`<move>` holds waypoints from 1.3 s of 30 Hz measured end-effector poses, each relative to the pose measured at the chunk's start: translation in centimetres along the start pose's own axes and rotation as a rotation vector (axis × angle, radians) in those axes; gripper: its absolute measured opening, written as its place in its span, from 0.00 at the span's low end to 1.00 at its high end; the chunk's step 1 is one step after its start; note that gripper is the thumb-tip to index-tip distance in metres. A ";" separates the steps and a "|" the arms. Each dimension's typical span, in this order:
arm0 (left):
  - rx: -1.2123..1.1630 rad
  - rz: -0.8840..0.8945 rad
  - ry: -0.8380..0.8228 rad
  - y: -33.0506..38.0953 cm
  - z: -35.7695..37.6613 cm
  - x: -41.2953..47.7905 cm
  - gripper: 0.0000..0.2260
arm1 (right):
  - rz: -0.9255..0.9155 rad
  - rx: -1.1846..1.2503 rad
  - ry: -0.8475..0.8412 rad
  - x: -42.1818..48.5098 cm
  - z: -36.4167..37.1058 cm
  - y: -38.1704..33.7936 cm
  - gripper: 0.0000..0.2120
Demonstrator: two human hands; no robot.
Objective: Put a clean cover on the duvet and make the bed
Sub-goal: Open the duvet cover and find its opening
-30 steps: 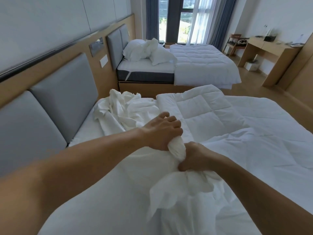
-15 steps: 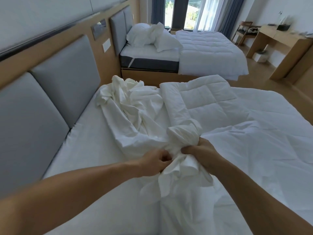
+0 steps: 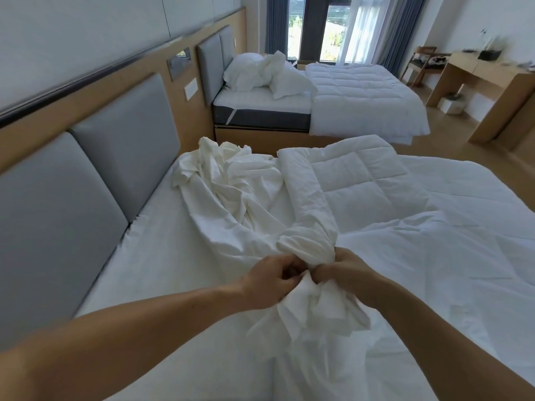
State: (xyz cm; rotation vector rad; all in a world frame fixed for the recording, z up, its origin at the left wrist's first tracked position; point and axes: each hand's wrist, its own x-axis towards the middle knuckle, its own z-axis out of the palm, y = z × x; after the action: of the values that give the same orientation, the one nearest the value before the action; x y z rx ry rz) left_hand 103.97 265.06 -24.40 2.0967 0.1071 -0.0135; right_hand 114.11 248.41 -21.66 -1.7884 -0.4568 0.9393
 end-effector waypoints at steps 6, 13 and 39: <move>0.001 0.084 -0.067 1.1 0.5 0.1 0.10 | 0.052 0.164 0.009 0.1 -0.4 0.4 0.20; -0.470 -0.207 -0.178 1.2 0.6 0.6 0.24 | 0.027 0.057 -0.049 -0.4 -0.8 0.4 0.17; -1.061 -0.506 0.053 -0.4 -5.0 -0.9 0.11 | 0.036 0.039 0.122 1.3 -0.3 -0.3 0.25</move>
State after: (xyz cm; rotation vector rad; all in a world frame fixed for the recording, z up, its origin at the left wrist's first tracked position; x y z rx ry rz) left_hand 102.85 269.50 -22.22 0.9732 0.5457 -0.1678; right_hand 115.19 249.17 -21.86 -1.8119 -0.3279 0.8525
